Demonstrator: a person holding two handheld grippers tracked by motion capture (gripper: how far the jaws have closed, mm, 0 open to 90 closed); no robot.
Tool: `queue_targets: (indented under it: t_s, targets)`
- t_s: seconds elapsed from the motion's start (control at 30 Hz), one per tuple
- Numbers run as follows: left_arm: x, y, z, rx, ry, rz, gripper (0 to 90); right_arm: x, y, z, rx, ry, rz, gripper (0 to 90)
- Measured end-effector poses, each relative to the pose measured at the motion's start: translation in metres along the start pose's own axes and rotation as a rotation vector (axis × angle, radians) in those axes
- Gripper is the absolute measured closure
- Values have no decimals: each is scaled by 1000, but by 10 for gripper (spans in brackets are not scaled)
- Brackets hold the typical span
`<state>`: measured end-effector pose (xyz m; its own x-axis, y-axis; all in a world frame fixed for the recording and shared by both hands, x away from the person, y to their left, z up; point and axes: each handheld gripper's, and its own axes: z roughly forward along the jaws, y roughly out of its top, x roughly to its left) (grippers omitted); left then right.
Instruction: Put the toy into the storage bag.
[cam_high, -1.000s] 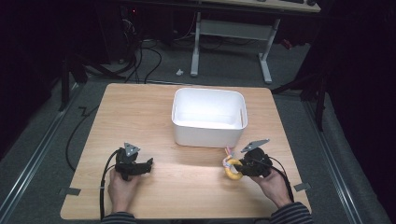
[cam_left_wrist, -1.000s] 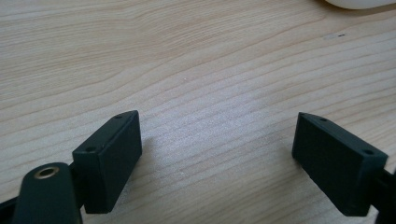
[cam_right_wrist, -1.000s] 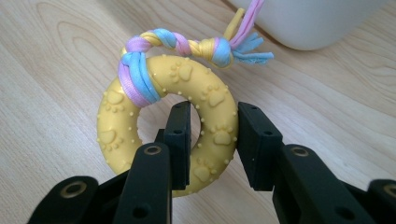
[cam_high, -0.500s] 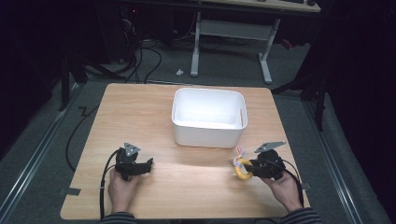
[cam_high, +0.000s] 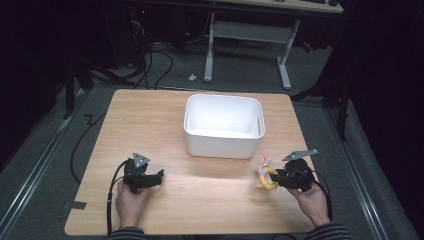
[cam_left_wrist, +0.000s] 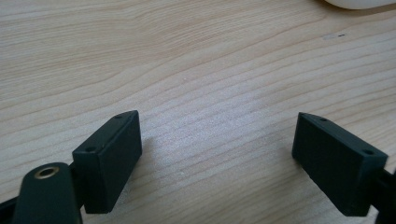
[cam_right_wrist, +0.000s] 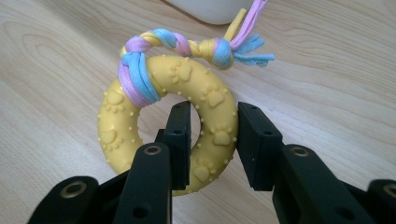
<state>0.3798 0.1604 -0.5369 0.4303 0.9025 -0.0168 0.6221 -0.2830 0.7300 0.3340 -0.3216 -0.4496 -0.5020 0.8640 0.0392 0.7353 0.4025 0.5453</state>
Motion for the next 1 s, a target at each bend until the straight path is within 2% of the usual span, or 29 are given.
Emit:
queue_targets:
  t_s: [0.47,0.73,1.0]
  targets:
    - [0,0,0,0,0,1,163,-29,2,-14,-43,-37,92,674]
    - [0,0,0,0,0,1,164,-38,6,-23,-42,-78,90,683]
    - [0,0,0,0,0,0,164,-44,15,-27,-46,-89,98,685]
